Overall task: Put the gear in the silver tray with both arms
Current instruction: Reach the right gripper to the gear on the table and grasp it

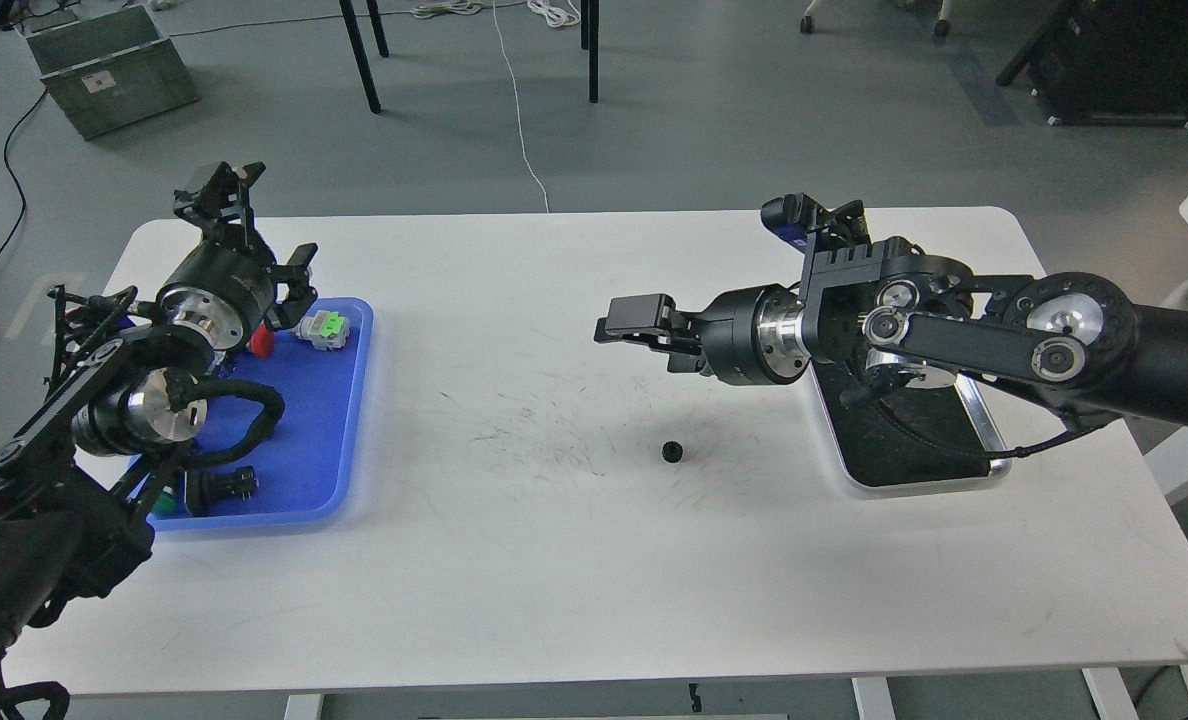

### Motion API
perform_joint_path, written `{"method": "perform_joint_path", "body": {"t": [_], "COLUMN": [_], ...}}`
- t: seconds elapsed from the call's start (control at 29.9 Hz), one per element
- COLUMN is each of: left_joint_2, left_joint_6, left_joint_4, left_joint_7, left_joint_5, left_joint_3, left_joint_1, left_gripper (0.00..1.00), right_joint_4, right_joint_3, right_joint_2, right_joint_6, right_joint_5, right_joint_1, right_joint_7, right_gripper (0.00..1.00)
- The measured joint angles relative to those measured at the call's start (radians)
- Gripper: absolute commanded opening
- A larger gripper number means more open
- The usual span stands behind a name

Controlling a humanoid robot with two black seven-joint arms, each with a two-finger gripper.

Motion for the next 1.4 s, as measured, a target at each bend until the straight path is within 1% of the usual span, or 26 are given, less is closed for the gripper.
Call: {"method": "perform_joint_path", "body": {"t": [0.1,0.2,0.3,0.4,0.6,0.87,1.17,1.4], "left_joint_2": [0.005,0.020,0.031,0.032,0.032,0.035,0.038,0.041], "left_joint_6": [-0.112,-0.210,-0.264,-0.272,-0.263,-0.260,-0.260,-0.260], "left_joint_4": [0.065,0.111,0.134,0.139,0.141,0.141,0.141,0.139], "left_joint_7": [-0.021,-0.029,-0.033,-0.036,-0.060,-0.064,-0.067,-0.067], "left_joint_5": [-0.002,-0.005,-0.006,-0.006,-0.005,-0.003,-0.004,-0.005], "left_joint_3": [0.002,0.003,0.003,0.003,0.004,0.005,0.004,0.003], "left_joint_1": [0.003,0.006,0.010,0.016,0.021,0.025,0.026,0.026], "left_gripper": [0.98,0.98,0.98,0.98,0.98,0.98,0.98,0.98], "right_joint_4": [0.007,0.022,0.036,0.037,-0.004,-0.091,-0.118,-0.150], "right_joint_3": [-0.066,-0.106,-0.137,-0.154,-0.175,-0.216,-0.287,-0.297], "right_joint_2": [0.018,0.023,0.030,0.037,0.078,0.156,0.199,0.218], "right_joint_6": [0.007,0.026,0.053,0.072,0.076,0.076,0.076,0.077], "right_joint_5": [-0.039,-0.050,-0.053,-0.053,-0.090,-0.119,-0.152,-0.153], "right_joint_1": [0.043,0.077,0.103,0.116,0.107,0.086,0.074,0.053], "right_joint_7": [-0.020,-0.027,-0.039,-0.046,-0.048,-0.048,-0.047,-0.047], "right_gripper": [0.99,0.99,0.99,0.99,0.98,0.98,0.96,0.93]}}
